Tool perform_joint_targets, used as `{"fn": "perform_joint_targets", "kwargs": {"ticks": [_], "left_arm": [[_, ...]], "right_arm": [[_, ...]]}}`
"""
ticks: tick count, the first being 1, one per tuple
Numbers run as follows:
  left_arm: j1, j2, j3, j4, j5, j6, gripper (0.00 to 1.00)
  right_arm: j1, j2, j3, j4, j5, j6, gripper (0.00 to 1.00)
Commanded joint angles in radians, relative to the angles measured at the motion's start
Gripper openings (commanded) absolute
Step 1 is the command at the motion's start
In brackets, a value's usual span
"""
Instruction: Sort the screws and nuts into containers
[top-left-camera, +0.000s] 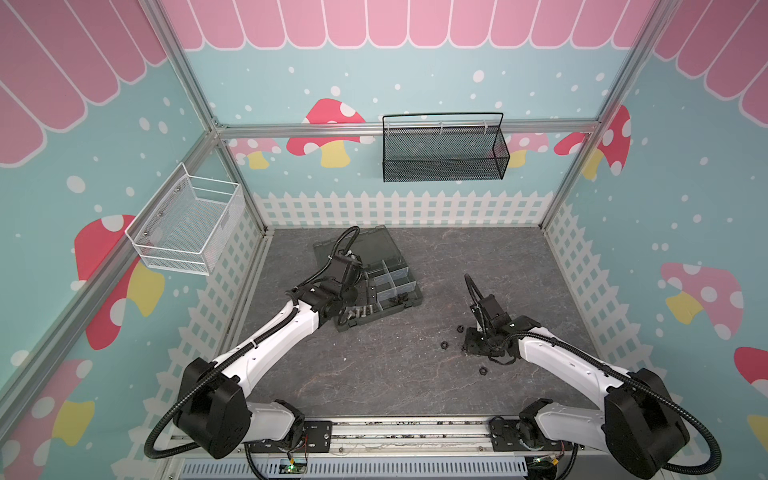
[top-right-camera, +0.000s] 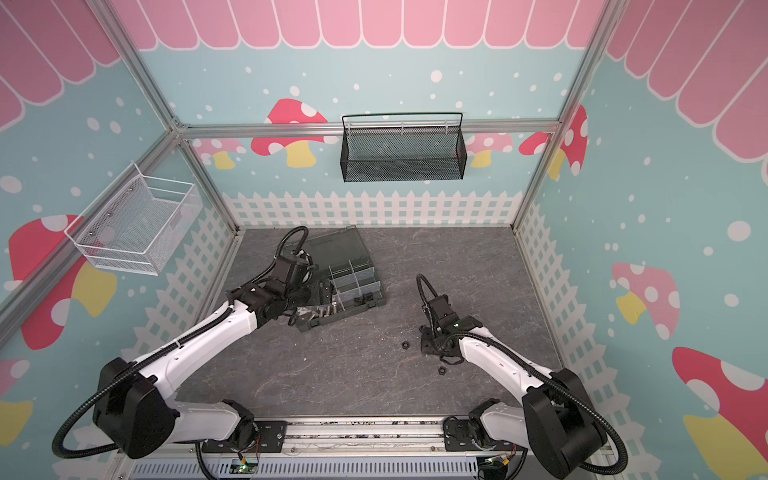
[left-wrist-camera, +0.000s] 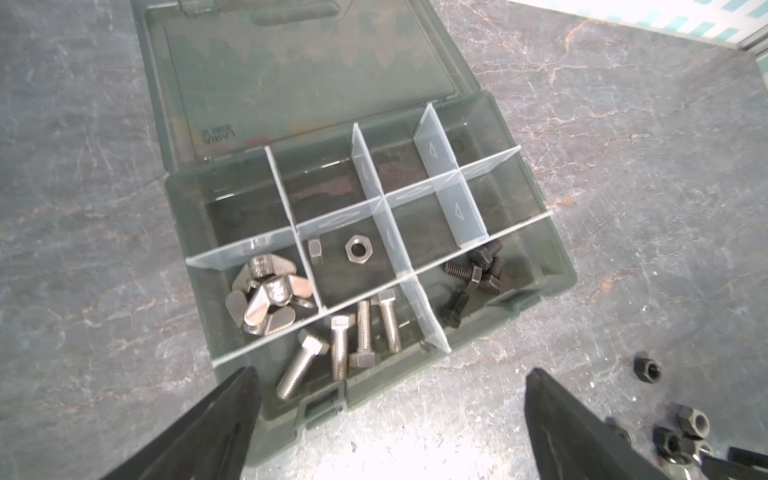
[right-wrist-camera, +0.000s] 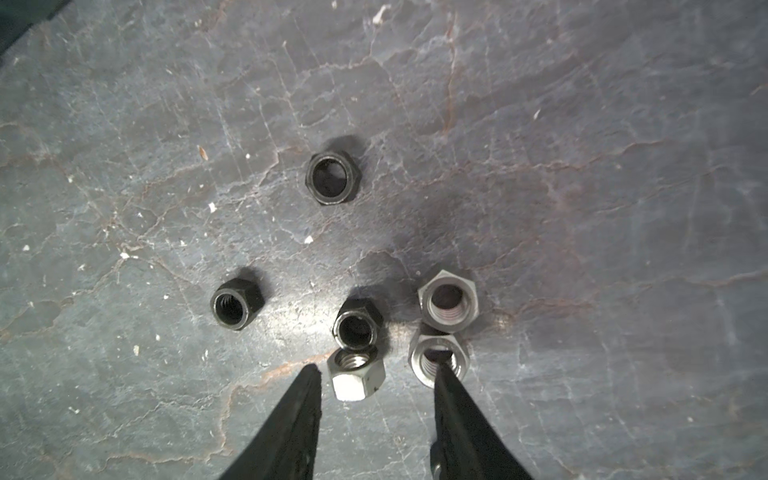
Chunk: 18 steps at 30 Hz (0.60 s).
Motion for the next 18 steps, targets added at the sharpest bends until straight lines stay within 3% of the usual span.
{"fn": "perform_joint_targets", "kwargs": {"ticks": [1,9,18], "left_arm": [[0.000,-0.059,-0.076,0.067,0.043,-0.095,1.00],[-0.001,-0.157,-0.211,0.135,0.061,-0.162,1.00],[0.001,-0.189,-0.258,0.153,0.049,-0.169,1.00]], "right_arm": [[-0.005,0.021,-0.008,-0.001,-0.036,-0.010,0.45],[0.001,0.058,0.007,0.010,-0.052,-0.020,0.42],[0.031,0.111,0.011,0.022,-0.044,-0.013,0.40]]}}
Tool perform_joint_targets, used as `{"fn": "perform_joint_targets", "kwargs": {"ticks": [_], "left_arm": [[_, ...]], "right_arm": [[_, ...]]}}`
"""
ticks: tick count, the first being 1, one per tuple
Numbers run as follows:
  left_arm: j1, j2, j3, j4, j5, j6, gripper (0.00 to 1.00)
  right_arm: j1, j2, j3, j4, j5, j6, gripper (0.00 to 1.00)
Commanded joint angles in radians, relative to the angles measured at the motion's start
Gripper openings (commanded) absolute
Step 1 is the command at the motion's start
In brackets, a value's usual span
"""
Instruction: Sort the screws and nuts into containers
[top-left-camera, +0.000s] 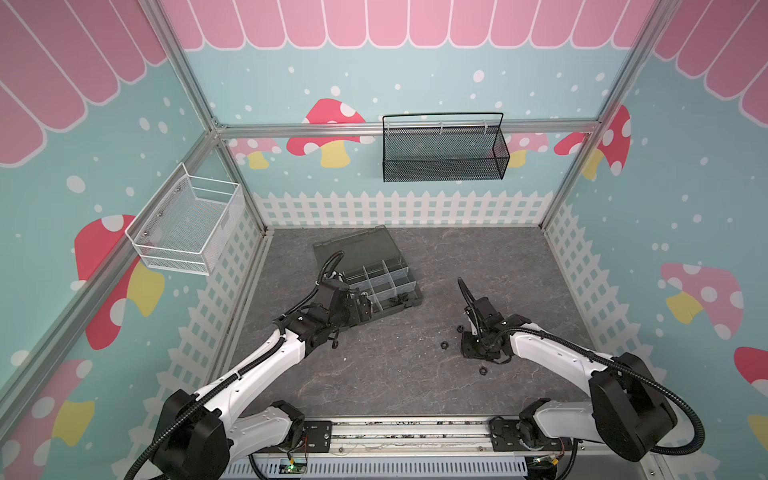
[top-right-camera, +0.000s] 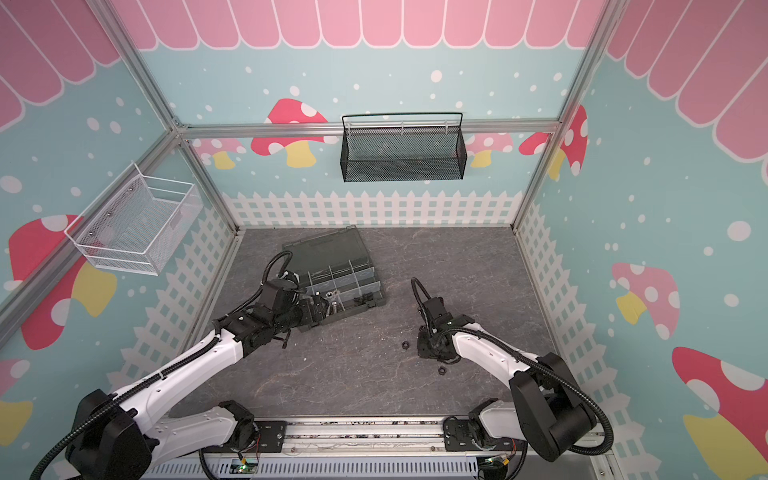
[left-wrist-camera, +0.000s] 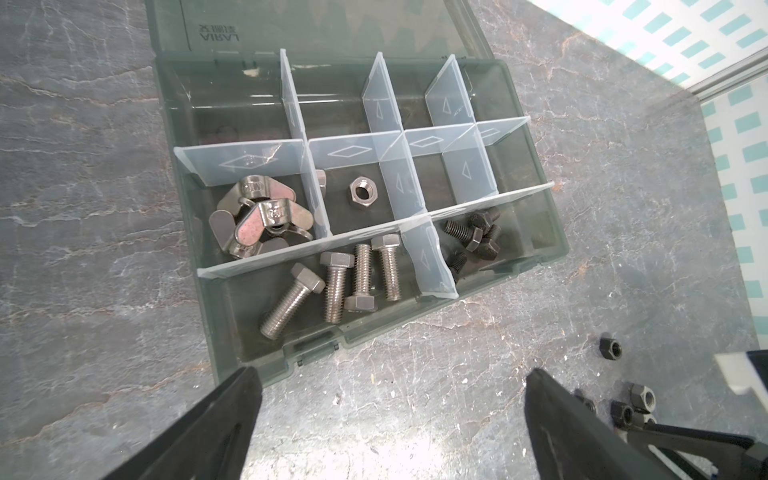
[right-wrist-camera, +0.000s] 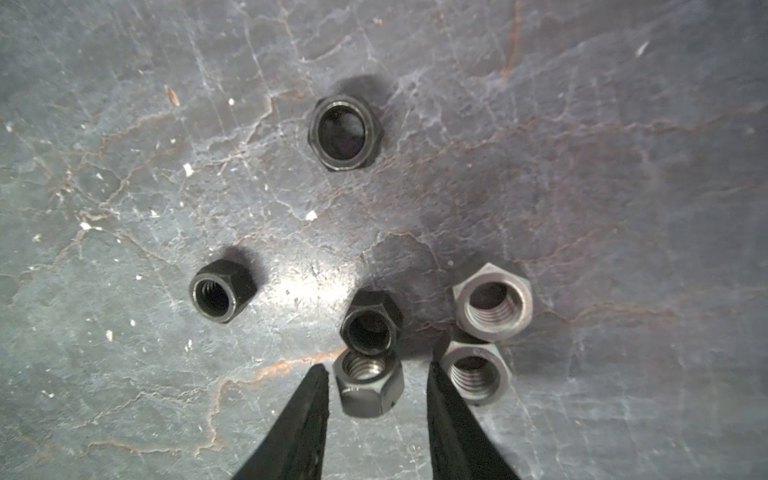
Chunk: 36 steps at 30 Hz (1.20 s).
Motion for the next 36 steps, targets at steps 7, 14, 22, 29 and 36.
{"fn": "perform_joint_targets", "kwargs": {"ticks": [7,14,22,29,36], "left_arm": [[0.001,-0.002,-0.016,0.041,0.001,-0.029,0.99],[0.001,0.003,-0.021,0.043,-0.005,-0.027,1.00],[0.002,-0.010,-0.038,0.043,-0.034,-0.028,1.00],[0.006,-0.065,-0.082,0.061,-0.096,-0.050,1.00],[0.030,-0.153,-0.161,0.104,-0.139,-0.092,1.00]], "right_arm": [[0.025,0.058,0.023,0.013,0.015,-0.001,0.38],[0.042,0.094,0.030,0.016,0.020,-0.002,0.33],[0.056,0.093,0.045,0.014,0.020,-0.002,0.15],[0.115,0.093,0.160,0.017,0.035,-0.024,0.04],[0.189,0.179,0.368,0.034,0.064,-0.065,0.00]]}}
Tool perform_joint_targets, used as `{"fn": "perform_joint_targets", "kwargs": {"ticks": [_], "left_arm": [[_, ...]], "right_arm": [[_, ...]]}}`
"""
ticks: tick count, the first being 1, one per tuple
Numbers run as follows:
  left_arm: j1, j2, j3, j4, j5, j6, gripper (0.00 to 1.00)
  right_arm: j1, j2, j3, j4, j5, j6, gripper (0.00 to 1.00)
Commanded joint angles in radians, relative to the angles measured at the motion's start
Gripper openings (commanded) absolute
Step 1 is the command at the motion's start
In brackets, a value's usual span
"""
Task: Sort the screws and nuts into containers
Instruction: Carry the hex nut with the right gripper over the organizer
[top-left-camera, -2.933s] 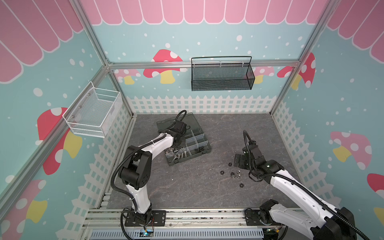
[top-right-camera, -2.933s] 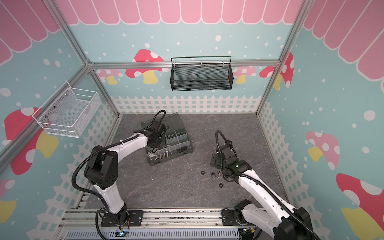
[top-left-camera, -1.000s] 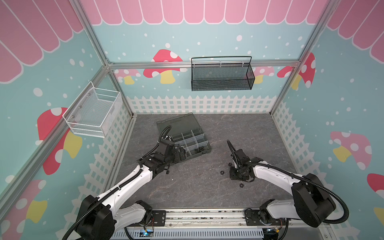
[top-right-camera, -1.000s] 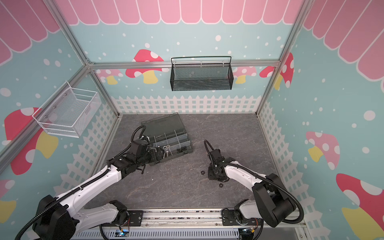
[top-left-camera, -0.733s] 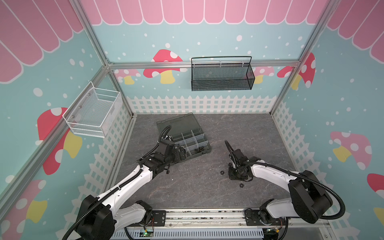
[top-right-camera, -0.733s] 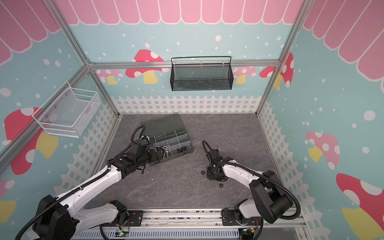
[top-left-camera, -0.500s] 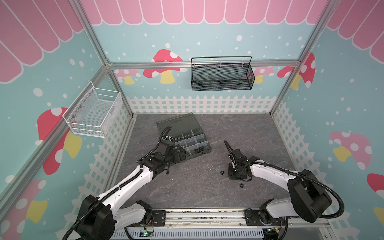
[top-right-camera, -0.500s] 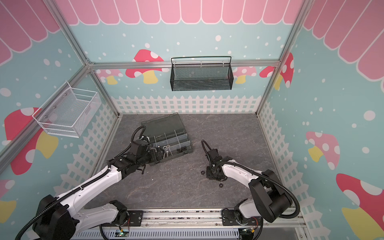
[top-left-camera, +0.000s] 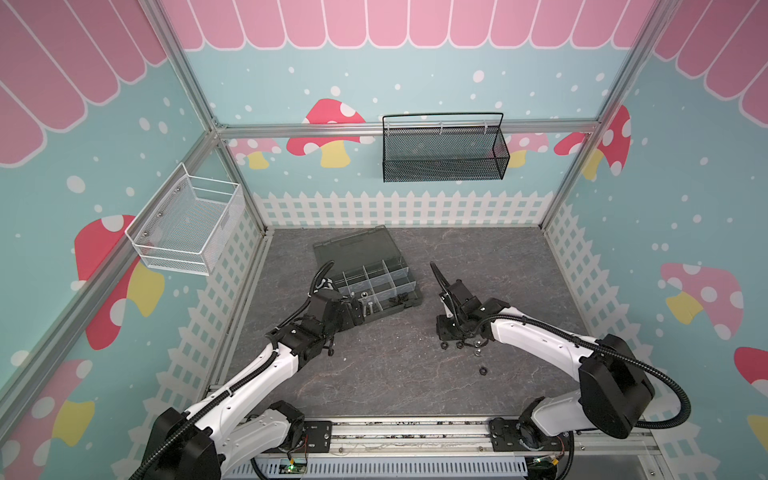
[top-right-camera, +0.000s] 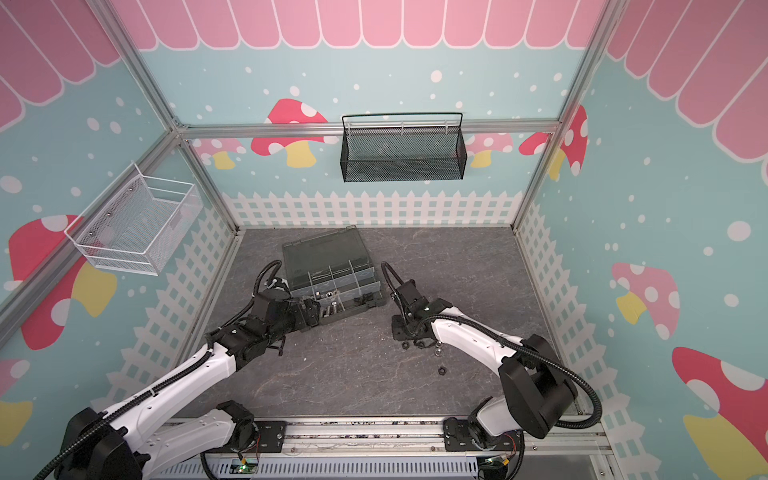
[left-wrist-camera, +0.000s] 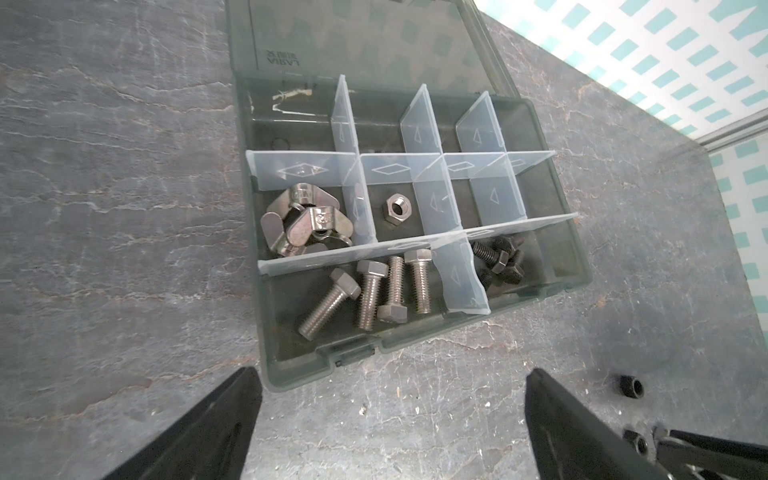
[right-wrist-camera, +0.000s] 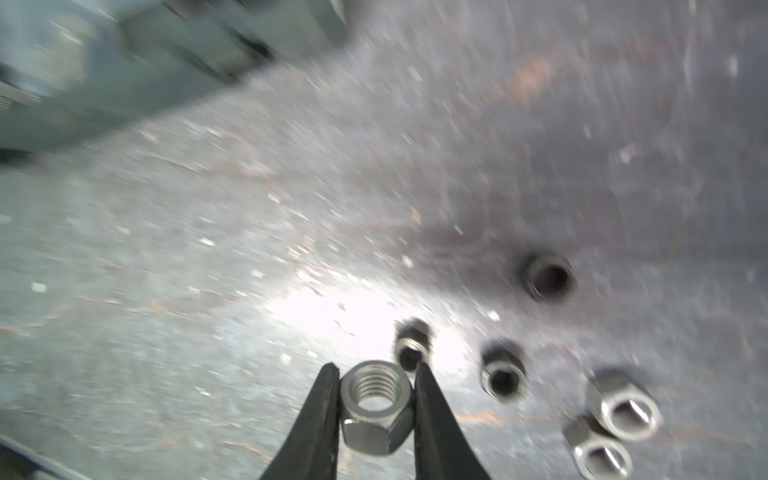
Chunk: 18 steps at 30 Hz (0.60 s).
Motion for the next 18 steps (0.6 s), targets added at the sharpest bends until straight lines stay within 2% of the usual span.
{"fn": "perform_joint_targets", "kwargs": {"ticks": [1,9,18], "left_arm": [[0.018,-0.045,-0.044,0.036,-0.046,-0.053,1.00],[0.049,-0.120,-0.123,0.059,-0.076,-0.127,1.00],[0.052,-0.126,-0.146,0.071,-0.064,-0.145,1.00]], "right_arm": [[0.027,0.058,0.096,0.020,0.025,-0.038,0.00],[0.105,0.295,0.425,0.041,0.013,-0.149,0.00],[0.155,0.609,0.816,0.032,0.006,-0.254,0.00]]}}
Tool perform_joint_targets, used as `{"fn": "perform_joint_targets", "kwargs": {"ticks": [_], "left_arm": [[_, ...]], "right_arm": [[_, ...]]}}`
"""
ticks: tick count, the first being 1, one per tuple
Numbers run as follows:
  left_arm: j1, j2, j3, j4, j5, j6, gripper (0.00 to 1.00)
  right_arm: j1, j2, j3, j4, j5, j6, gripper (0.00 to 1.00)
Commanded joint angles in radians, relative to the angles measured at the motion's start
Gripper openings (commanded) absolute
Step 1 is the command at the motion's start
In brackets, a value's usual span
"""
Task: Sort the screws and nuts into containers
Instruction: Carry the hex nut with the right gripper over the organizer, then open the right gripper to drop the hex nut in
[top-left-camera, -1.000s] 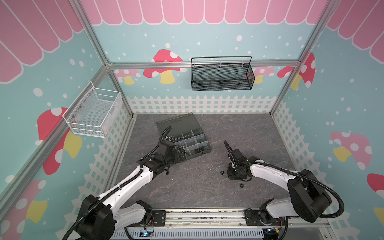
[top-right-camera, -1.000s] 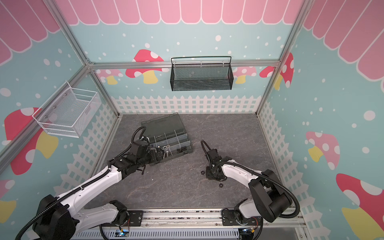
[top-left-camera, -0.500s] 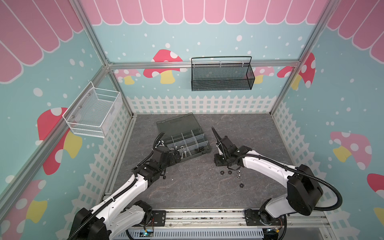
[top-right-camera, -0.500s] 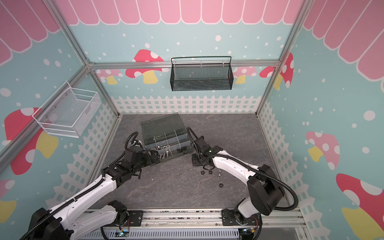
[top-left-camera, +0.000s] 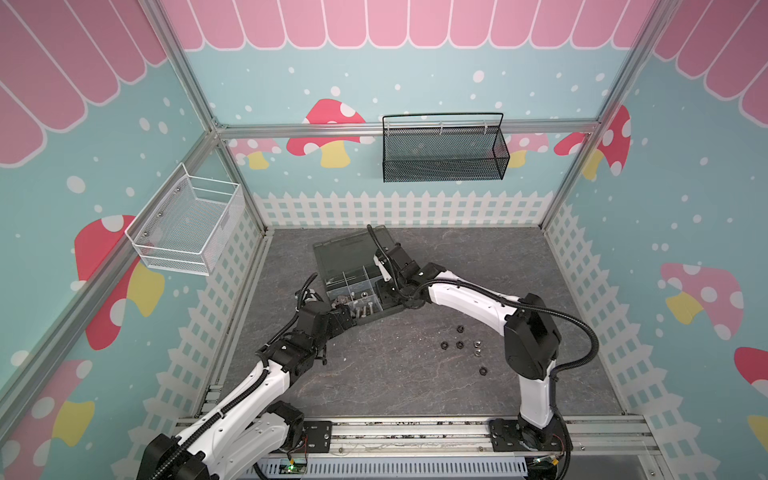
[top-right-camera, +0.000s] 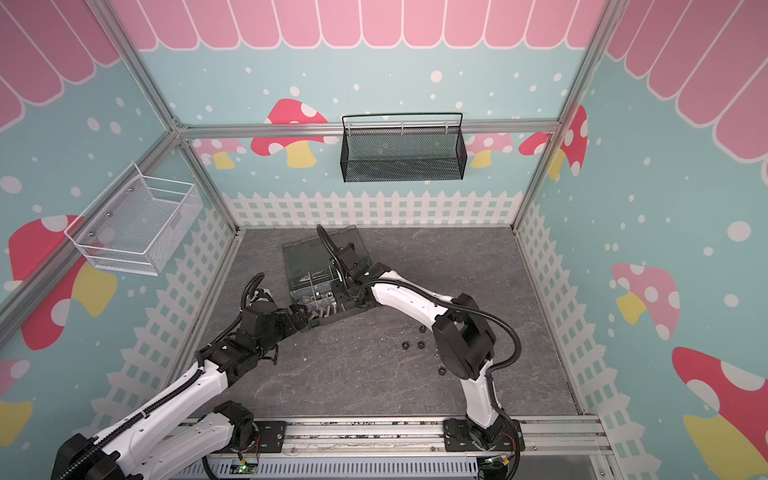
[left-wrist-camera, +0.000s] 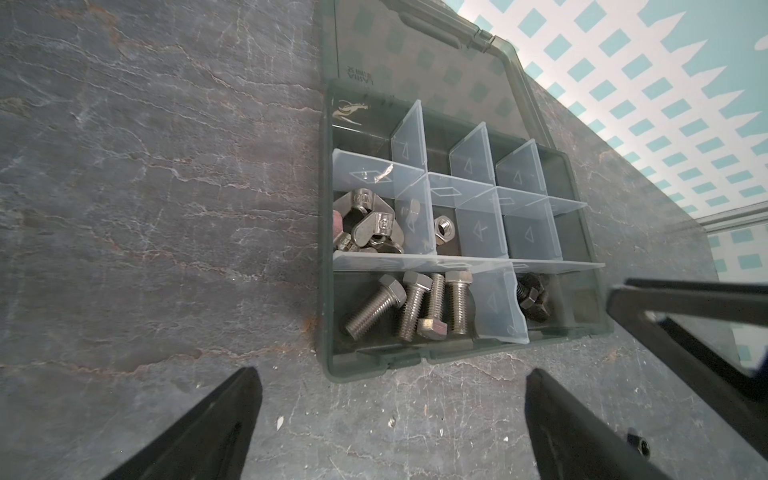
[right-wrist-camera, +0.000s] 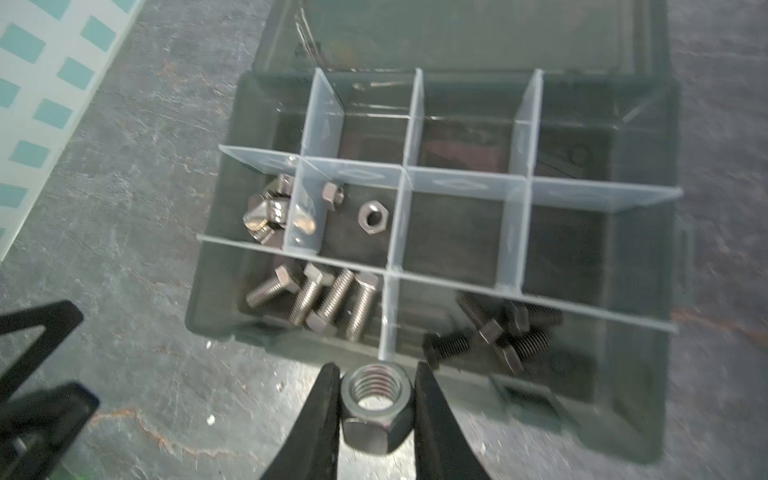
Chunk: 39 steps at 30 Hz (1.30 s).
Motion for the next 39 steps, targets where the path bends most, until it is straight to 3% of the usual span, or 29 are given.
{"fn": "perform_joint_targets", "kwargs": {"ticks": [1,11,15,18,22,33,39], "left_arm": [[0.006,-0.010,-0.024,0.024,-0.012,-0.032,1.00],[0.006,-0.011,-0.034,0.030,0.002,-0.033,1.00],[0.005,-0.015,-0.040,0.031,0.005,-0.036,1.00],[0.031,-0.016,-0.041,0.030,0.005,-0.039,1.00],[0.033,-0.016,-0.040,0.030,0.005,-0.039,1.00],[0.035,-0.017,-0.035,0.022,0.007,-0.039,1.00],[0.038,-0.023,-0.026,0.008,0.011,-0.038,1.00]], "right_arm": [[0.017,0.088,0.118,-0.014,-0.003,-0.063,0.00],[0.030,0.303,0.348,-0.044,-0.007,-0.111,0.00],[0.030,0.337,0.380,-0.057,-0.012,-0.109,0.13],[0.030,0.337,0.381,-0.059,-0.003,-0.109,0.25],[0.031,0.333,0.381,-0.064,0.000,-0.112,0.34],[0.030,0.259,0.370,-0.082,0.047,-0.114,0.39],[0.030,0.150,0.264,-0.077,0.093,-0.109,0.39]]}}
